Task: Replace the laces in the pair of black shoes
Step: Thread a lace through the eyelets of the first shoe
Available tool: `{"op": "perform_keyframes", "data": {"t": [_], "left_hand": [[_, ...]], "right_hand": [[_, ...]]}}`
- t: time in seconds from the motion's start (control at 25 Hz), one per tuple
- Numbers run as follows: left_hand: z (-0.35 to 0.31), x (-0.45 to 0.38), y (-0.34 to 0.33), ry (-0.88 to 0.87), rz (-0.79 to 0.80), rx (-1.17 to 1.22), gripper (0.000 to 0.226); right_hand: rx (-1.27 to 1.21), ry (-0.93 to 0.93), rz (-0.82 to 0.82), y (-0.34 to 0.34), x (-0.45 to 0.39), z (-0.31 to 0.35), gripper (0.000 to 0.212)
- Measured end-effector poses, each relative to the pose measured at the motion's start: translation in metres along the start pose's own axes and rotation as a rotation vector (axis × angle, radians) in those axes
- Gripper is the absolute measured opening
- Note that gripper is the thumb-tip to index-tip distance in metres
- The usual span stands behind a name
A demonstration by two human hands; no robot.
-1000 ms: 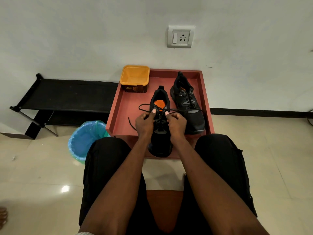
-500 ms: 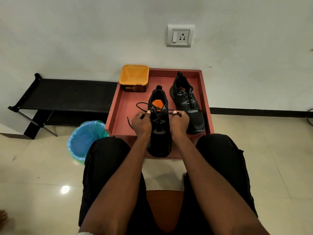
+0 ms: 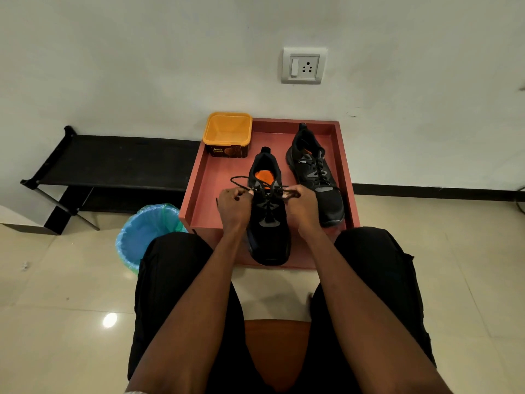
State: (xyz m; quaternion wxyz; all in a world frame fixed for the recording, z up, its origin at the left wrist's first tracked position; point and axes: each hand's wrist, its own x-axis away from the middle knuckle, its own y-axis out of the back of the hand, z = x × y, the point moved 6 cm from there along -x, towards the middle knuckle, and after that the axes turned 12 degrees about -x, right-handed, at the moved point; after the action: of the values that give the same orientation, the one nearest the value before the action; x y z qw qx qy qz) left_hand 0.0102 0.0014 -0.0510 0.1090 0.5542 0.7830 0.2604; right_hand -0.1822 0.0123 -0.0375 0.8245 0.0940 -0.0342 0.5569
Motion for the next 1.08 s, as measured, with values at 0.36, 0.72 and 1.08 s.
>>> {"op": "perform_keyframes", "data": {"t": [0.36,0.72,1.08], "left_hand": [[-0.007,0.005,0.003,-0.136,0.003,-0.223,0.017],[0.012,0.0,0.082,0.373,-0.505,0.235,0.03],[-0.024,0.001,0.0,-0.286,0.077,-0.425,0.026]], "right_hand": [[0.618,0.295,0.065,-0.002,0.006,0.018,0.021],[0.493,0.066,-0.531,0.083,0.006,0.051,0.031],[0.647,0.282,0.171,-0.007,0.005,0.022,0.024]]}}
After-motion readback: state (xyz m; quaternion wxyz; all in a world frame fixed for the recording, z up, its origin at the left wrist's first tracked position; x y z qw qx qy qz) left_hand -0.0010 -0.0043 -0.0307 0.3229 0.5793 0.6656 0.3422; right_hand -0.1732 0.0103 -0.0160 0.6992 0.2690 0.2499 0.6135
